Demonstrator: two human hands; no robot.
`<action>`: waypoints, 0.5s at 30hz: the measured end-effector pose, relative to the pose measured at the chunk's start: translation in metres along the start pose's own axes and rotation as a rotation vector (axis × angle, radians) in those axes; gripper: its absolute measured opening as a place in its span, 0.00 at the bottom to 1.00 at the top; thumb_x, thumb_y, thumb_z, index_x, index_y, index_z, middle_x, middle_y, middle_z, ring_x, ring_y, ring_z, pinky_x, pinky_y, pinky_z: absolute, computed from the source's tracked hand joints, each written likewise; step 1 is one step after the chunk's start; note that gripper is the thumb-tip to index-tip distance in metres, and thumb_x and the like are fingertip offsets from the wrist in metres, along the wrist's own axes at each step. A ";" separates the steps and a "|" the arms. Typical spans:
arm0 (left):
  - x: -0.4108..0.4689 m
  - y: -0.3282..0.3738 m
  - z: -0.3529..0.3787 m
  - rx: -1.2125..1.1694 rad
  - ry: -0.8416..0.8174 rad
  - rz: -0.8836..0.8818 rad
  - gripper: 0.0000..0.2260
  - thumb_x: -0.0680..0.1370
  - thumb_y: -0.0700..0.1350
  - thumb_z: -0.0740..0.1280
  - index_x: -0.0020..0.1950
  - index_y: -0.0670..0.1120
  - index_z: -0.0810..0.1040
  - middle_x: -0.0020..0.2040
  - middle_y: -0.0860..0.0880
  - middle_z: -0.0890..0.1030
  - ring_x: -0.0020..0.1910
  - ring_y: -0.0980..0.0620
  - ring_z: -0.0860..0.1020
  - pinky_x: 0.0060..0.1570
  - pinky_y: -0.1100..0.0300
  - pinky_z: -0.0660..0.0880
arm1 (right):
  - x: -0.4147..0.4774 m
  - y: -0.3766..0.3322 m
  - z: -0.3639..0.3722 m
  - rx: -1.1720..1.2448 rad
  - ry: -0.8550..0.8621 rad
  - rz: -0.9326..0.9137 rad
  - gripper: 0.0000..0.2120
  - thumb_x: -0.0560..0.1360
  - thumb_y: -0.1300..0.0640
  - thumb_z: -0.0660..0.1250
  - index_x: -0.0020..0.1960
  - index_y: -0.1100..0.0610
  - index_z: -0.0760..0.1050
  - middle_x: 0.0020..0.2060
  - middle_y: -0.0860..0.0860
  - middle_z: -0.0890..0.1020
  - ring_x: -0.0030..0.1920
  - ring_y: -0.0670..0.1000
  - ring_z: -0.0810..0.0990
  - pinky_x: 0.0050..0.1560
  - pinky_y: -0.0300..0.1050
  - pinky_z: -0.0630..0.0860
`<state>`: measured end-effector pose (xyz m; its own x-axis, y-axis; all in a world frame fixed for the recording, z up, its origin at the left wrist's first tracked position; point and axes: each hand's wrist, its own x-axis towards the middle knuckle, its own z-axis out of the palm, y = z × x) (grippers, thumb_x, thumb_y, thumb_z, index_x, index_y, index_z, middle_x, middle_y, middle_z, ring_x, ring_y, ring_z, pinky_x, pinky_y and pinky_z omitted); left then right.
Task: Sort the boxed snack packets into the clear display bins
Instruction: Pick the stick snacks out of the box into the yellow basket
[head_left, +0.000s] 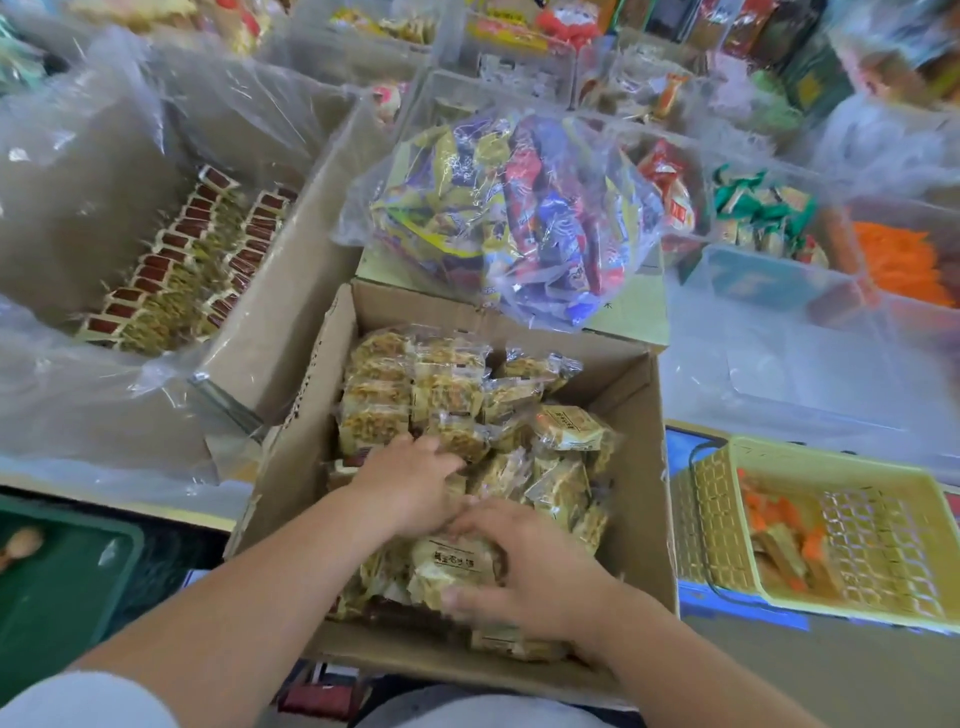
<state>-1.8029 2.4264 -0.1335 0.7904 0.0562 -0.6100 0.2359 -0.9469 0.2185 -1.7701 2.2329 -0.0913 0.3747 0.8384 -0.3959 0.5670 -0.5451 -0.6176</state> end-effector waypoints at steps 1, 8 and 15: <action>-0.001 0.000 0.002 0.038 -0.023 -0.003 0.34 0.76 0.75 0.53 0.78 0.60 0.66 0.78 0.47 0.66 0.76 0.39 0.63 0.69 0.39 0.65 | -0.002 0.004 -0.009 0.020 0.111 -0.001 0.27 0.73 0.30 0.65 0.65 0.44 0.76 0.60 0.41 0.79 0.61 0.41 0.74 0.62 0.47 0.76; -0.030 -0.016 0.018 0.061 -0.015 0.060 0.35 0.72 0.75 0.56 0.71 0.55 0.73 0.80 0.50 0.61 0.78 0.44 0.60 0.73 0.40 0.61 | 0.039 0.060 -0.087 -0.216 0.425 0.391 0.27 0.77 0.37 0.64 0.69 0.53 0.74 0.65 0.50 0.76 0.68 0.53 0.72 0.69 0.53 0.71; -0.061 -0.027 0.018 -0.003 0.034 -0.042 0.21 0.74 0.73 0.58 0.47 0.56 0.71 0.55 0.57 0.74 0.57 0.52 0.71 0.55 0.53 0.68 | 0.100 0.108 -0.094 0.160 0.284 0.713 0.46 0.68 0.29 0.71 0.70 0.62 0.63 0.57 0.55 0.79 0.54 0.58 0.79 0.50 0.51 0.76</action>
<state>-1.8675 2.4423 -0.1160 0.7987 0.1066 -0.5922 0.2709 -0.9425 0.1956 -1.6023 2.2574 -0.1331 0.7943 0.2405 -0.5579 0.0141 -0.9254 -0.3788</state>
